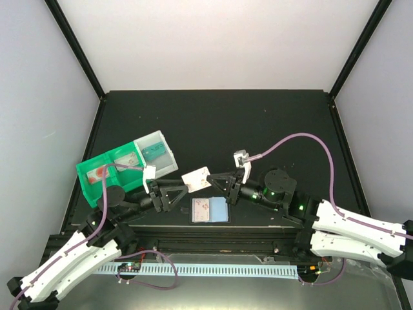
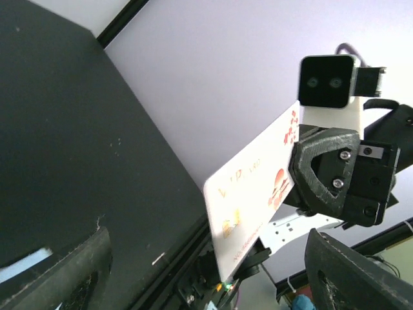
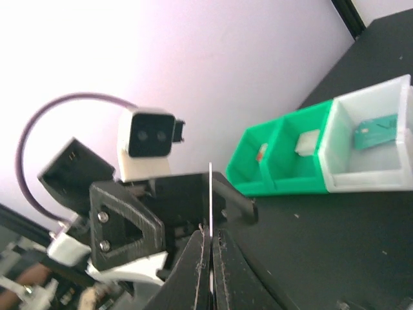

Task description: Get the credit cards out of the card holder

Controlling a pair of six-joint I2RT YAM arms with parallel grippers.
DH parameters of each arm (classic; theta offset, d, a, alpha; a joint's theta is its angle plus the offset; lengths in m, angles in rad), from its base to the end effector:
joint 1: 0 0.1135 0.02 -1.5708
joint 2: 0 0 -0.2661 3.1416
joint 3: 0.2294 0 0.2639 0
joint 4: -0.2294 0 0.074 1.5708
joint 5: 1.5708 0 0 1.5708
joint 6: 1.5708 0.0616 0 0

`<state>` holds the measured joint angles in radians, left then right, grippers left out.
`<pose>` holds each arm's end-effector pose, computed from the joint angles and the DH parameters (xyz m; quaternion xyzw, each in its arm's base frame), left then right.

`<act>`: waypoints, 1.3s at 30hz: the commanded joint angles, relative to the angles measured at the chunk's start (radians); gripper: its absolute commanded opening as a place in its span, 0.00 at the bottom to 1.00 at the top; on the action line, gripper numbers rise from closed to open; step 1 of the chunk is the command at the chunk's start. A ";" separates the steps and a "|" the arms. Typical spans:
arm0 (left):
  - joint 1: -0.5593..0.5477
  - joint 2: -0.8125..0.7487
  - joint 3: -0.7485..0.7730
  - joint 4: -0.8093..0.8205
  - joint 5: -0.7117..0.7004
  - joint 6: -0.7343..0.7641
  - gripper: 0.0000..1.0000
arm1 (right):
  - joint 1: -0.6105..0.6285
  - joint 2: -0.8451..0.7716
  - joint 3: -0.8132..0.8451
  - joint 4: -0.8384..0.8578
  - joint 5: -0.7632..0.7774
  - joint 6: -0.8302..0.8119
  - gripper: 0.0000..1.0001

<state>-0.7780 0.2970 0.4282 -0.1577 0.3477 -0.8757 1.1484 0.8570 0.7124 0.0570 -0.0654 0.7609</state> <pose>0.0881 -0.1163 0.2810 0.0861 0.7107 -0.5895 0.3742 0.0962 0.2239 0.3251 -0.1636 0.7190 0.5649 0.3705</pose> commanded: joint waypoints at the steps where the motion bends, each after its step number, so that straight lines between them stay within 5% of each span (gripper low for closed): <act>1: 0.006 0.020 -0.005 0.128 0.015 -0.078 0.80 | -0.001 0.012 -0.038 0.248 0.060 0.135 0.01; 7: 0.006 0.030 -0.034 0.272 0.031 -0.149 0.60 | -0.001 0.038 -0.058 0.301 0.079 0.171 0.01; 15: 0.006 0.046 -0.037 0.283 0.026 -0.137 0.03 | -0.001 0.048 -0.103 0.358 0.075 0.215 0.01; 22: 0.006 0.036 -0.004 0.175 0.002 -0.047 0.02 | -0.001 0.041 -0.112 0.294 0.101 0.224 0.13; 30: 0.007 0.004 0.033 0.024 -0.089 0.054 0.02 | -0.001 0.018 -0.183 0.280 0.070 0.199 0.53; 35: 0.010 0.134 0.188 -0.198 -0.135 0.192 0.02 | -0.001 -0.017 -0.247 0.256 0.074 0.178 0.86; 39: 0.031 0.235 0.290 -0.297 -0.133 0.251 0.02 | -0.002 -0.041 -0.278 0.226 0.092 0.170 1.00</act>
<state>-0.7700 0.4614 0.6193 -0.3023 0.2428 -0.7345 1.1477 0.8467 0.4541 0.2996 -0.0013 0.9508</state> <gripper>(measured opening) 0.027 0.974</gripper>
